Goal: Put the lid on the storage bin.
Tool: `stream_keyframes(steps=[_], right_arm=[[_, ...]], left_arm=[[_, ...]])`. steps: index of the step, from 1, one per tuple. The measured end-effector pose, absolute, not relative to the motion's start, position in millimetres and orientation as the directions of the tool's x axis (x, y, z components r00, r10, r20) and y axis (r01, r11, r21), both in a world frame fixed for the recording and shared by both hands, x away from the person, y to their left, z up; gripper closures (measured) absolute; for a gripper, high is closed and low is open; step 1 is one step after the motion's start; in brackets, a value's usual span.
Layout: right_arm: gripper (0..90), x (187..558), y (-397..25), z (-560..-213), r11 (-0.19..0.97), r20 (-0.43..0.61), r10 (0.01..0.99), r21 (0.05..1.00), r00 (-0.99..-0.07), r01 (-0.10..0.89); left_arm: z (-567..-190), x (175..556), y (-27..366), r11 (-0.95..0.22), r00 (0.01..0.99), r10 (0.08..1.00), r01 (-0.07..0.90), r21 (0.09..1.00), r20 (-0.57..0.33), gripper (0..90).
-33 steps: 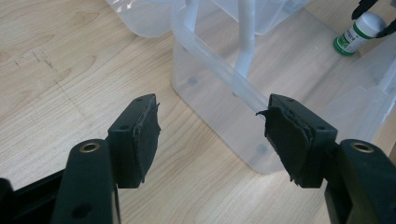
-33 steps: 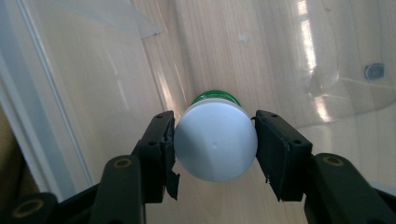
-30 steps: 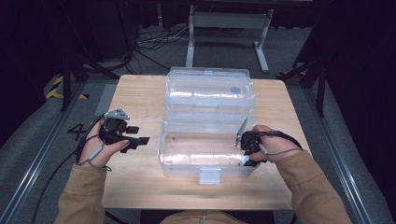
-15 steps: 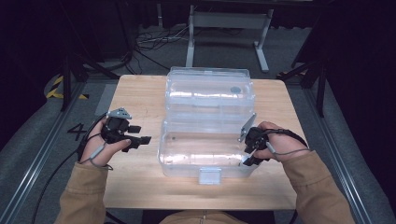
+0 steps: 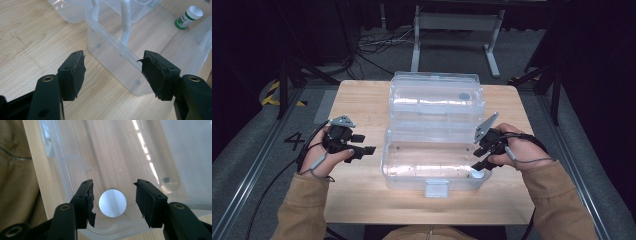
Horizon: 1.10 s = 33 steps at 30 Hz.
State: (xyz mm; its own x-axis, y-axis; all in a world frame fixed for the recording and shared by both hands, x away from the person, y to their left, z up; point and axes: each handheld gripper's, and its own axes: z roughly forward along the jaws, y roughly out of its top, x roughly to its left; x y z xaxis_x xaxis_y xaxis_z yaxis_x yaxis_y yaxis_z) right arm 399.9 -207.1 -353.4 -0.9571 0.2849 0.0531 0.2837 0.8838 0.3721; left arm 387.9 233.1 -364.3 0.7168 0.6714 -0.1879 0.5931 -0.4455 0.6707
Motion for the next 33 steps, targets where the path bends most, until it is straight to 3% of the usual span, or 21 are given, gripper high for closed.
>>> stream_keyframes(steps=[17, 33], right_arm=[[51.8, 410.8, -193.6, -315.8, 0.812, 0.022, 0.279, 0.527, -0.960, 0.249], [49.7, 444.1, -181.7, -289.0, 0.708, -0.051, 0.407, 0.648, -0.912, 0.280]], left_arm=[[-364.4, 376.6, 241.8, -0.429, 0.700, 0.688, 0.606, 0.670, -0.193, 35.7], [-365.0, 365.2, 247.2, -0.419, 0.687, 0.700, 0.616, 0.667, -0.195, 35.7]])
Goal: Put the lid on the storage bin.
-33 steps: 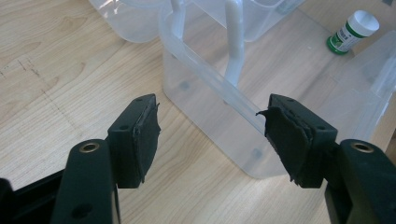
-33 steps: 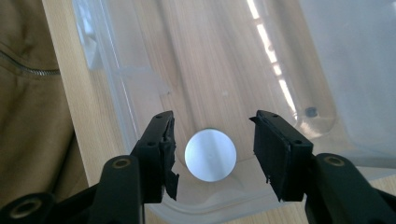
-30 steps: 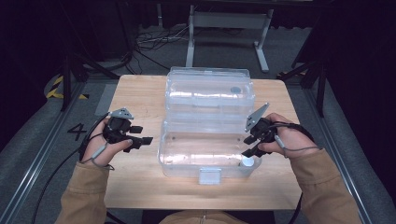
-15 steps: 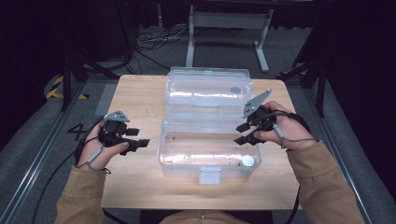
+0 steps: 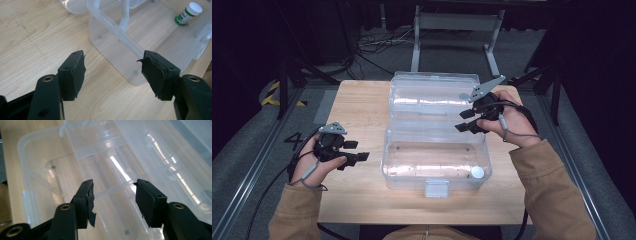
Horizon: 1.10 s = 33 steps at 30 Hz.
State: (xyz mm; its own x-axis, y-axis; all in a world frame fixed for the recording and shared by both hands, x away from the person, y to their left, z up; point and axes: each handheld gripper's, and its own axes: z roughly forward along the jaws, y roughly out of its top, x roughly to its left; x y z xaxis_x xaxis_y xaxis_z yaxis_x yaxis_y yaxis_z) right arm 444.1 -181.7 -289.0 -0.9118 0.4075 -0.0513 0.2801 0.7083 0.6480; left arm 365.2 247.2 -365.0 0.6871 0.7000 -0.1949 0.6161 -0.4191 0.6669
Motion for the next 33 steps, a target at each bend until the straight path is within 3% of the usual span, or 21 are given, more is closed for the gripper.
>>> stream_keyframes(steps=[14, 21, 33], right_arm=[[47.3, 478.7, -169.9, -281.9, 0.657, -0.062, 0.445, 0.700, -0.893, 0.279], [48.4, 495.5, -160.6, -288.9, 0.652, -0.041, 0.416, 0.710, -0.909, 0.266], [63.5, 507.1, -150.1, -299.6, 0.683, -0.010, 0.379, 0.677, -0.925, 0.273]], left_arm=[[-365.9, 365.6, 241.9, -0.436, 0.701, 0.686, 0.609, 0.663, -0.193, 35.7], [-366.7, 365.7, 240.2, -0.437, 0.702, 0.685, 0.609, 0.662, -0.194, 35.7], [-366.3, 365.1, 236.0, -0.448, 0.714, 0.673, 0.601, 0.662, -0.192, 35.7]])
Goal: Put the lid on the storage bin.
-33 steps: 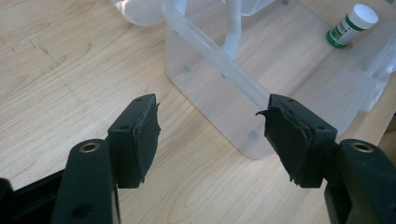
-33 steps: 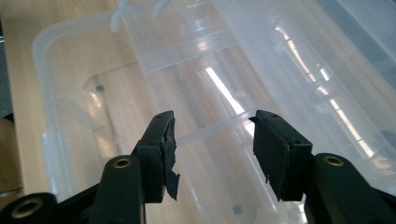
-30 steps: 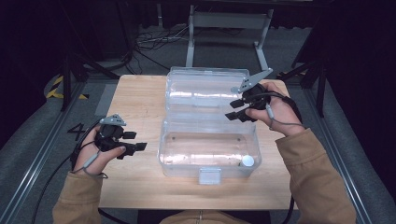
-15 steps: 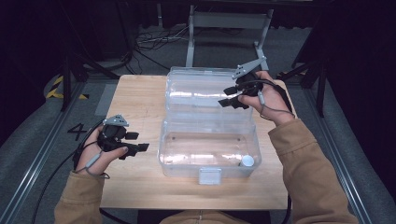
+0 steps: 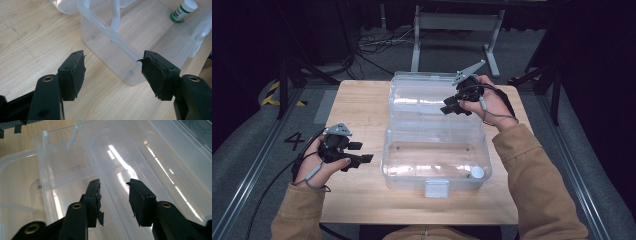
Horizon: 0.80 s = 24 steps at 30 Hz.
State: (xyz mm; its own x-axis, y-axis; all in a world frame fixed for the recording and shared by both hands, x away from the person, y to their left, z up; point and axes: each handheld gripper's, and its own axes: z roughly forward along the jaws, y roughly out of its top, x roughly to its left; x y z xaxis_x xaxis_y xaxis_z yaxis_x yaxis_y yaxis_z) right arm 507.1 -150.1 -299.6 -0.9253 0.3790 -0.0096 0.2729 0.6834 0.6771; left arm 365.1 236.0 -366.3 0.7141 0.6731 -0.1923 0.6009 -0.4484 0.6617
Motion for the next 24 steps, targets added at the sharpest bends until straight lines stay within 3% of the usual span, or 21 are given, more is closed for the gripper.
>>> stream_keyframes(steps=[3, 6, 24], right_arm=[[74.1, 506.8, -147.0, -302.0, 0.704, -0.005, 0.357, 0.659, -0.934, 0.265], [77.9, 505.8, -146.3, -301.9, 0.707, -0.012, 0.349, 0.660, -0.937, 0.255], [82.7, 497.4, -146.9, -303.3, 0.694, -0.020, 0.350, 0.678, -0.937, 0.244]], left_arm=[[-366.0, 364.8, 234.0, -0.453, 0.719, 0.669, 0.597, 0.662, -0.190, 35.7], [-365.3, 364.5, 232.5, -0.457, 0.725, 0.662, 0.590, 0.666, -0.188, 35.7], [-357.5, 356.9, 208.5, -0.504, 0.789, 0.588, 0.529, 0.683, -0.177, 35.9]])
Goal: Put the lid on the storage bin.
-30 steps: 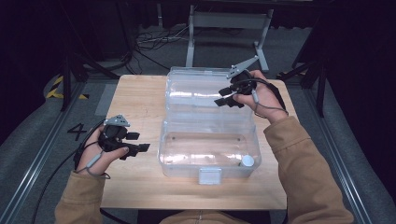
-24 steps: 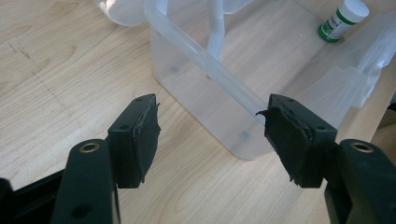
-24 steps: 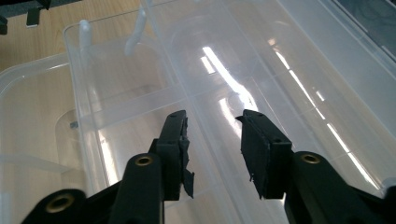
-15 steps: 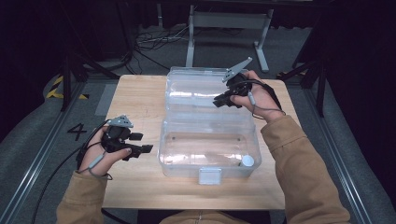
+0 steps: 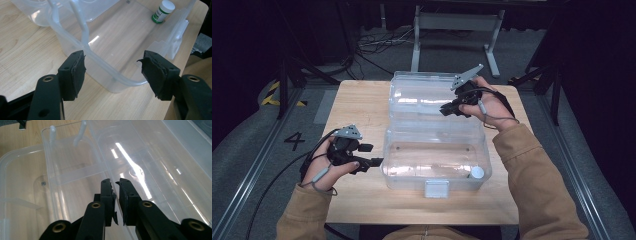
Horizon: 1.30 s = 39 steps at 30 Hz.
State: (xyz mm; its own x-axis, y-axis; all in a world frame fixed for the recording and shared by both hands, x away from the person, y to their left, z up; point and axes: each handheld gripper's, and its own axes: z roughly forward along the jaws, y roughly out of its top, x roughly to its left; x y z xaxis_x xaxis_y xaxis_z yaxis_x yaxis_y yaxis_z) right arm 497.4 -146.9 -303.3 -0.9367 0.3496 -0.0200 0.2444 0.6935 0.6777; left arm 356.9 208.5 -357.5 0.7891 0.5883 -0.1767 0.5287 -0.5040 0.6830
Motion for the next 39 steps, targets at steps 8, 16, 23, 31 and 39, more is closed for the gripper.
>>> stream_keyframes(steps=[8, 16, 23, 31, 39], right_arm=[[83.0, 496.8, -147.8, -304.2, 0.685, -0.012, 0.352, 0.684, -0.936, 0.249], [83.0, 495.7, -148.0, -304.8, 0.681, -0.014, 0.358, 0.688, -0.933, 0.251], [82.9, 495.5, -148.2, -305.0, 0.678, -0.011, 0.362, 0.689, -0.932, 0.256], [82.7, 495.1, -148.4, -305.6, 0.672, -0.009, 0.373, 0.692, -0.928, 0.264], [82.7, 494.7, -148.2, -305.7, 0.670, -0.009, 0.375, 0.693, -0.927, 0.265]], left_arm=[[-357.6, 354.4, 193.4, -0.531, 0.812, 0.560, 0.505, 0.681, -0.166, 35.9], [-362.0, 350.4, 168.1, -0.591, 0.852, 0.498, 0.468, 0.657, -0.159, 36.0], [-370.9, 350.1, 153.9, -0.623, 0.870, 0.462, 0.456, 0.636, -0.172, 36.2], [-383.8, 350.2, 139.4, -0.669, 0.883, 0.431, 0.451, 0.591, -0.187, 36.6], [-393.6, 350.9, 131.1, -0.704, 0.890, 0.414, 0.445, 0.553, -0.189, 37.7]])
